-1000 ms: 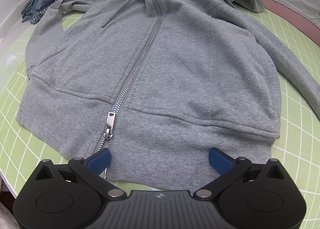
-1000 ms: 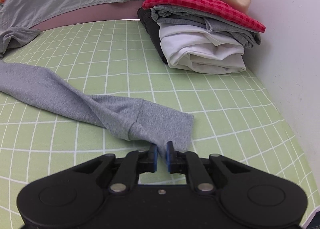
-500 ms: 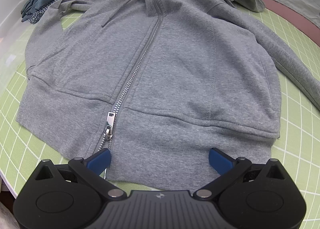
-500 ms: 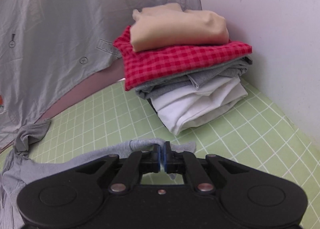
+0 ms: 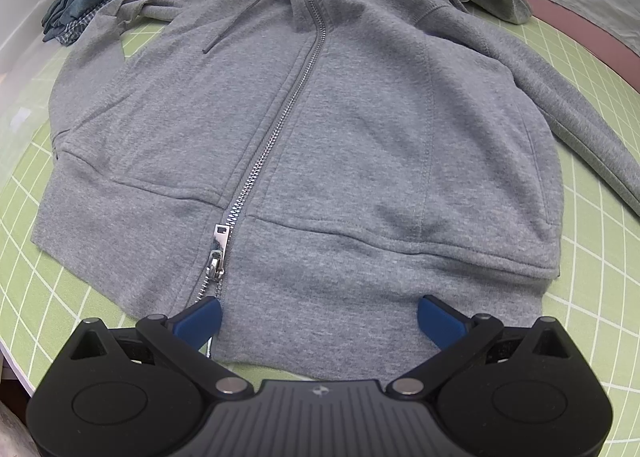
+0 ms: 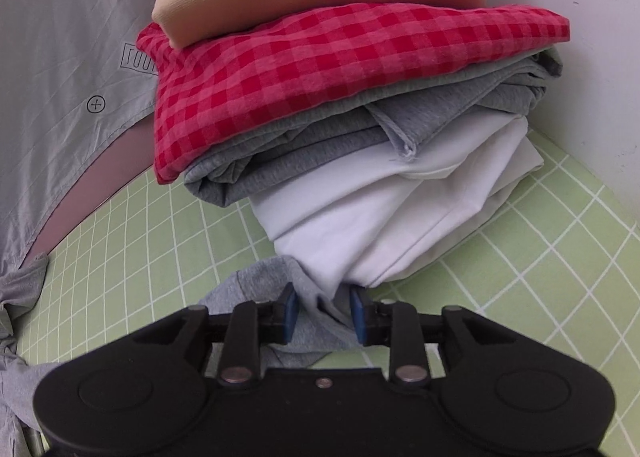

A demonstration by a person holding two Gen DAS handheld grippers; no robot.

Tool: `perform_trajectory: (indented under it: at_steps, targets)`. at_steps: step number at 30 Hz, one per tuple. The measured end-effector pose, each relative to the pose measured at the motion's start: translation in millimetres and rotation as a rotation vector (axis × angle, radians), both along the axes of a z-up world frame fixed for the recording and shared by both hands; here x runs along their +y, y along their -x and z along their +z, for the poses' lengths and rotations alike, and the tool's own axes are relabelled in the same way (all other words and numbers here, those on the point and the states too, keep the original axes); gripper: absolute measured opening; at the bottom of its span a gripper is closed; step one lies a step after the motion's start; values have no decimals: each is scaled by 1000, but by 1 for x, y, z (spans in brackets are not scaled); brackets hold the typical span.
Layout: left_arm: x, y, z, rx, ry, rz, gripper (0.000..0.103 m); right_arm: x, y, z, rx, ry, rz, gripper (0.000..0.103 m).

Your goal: Fold clothes

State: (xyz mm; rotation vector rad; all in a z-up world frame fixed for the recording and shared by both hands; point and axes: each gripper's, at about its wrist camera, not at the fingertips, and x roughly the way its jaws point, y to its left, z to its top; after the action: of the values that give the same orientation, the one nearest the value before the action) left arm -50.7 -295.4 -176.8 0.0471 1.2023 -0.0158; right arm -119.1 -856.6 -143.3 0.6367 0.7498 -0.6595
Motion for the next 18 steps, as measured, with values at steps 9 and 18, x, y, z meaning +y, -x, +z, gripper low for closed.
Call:
perform_trajectory:
  at_steps: [9,18]
  targets:
    - [-2,-2,0,-2,1,-11,103,14,6,-19,-6,34,31,39]
    - [-1,-1,0,-6,1,-15,103,21,60,7,-124,-59,-23,4]
